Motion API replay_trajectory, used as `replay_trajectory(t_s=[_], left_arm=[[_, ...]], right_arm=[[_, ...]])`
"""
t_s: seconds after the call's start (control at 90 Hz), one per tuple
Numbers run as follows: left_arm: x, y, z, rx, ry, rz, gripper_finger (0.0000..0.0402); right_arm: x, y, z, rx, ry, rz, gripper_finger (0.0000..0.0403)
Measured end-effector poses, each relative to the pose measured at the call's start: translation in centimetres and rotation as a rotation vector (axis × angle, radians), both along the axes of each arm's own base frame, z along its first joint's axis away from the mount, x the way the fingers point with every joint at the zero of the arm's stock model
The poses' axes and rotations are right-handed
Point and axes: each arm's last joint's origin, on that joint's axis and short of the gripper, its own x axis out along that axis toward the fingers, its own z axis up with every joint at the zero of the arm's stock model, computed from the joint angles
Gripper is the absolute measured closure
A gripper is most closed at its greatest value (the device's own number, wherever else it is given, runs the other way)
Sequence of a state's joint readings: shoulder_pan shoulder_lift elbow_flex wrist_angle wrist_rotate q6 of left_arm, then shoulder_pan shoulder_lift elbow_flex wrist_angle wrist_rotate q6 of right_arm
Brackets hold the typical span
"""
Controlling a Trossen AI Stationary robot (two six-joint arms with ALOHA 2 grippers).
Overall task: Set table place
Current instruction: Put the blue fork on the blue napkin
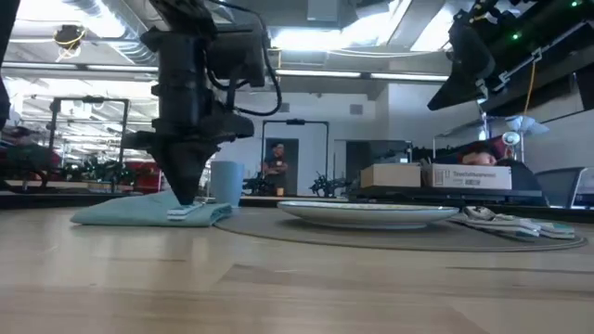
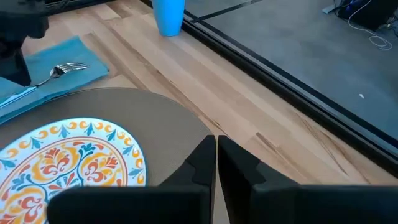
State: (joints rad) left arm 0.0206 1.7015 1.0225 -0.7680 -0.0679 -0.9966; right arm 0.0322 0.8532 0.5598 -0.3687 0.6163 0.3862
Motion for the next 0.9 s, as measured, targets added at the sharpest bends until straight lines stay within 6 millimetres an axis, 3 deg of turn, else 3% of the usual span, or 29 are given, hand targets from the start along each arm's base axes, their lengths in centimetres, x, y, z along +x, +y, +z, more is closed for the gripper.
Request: replay_trajectory(t_s=[0.556,0.9], left_arm=[[-0.7,-1.8,-0.3,0.091,0.106,-0.213,0.04],[-1.0,-2.1,-0.3,0.08,0.12,-0.132,0.0401]], right_arm=[[0.0,0.1,0.0,0.017,0.0,0.02,0.04],[0.0,0.1,0.0,0.022,-0.004,0.017,0.04]])
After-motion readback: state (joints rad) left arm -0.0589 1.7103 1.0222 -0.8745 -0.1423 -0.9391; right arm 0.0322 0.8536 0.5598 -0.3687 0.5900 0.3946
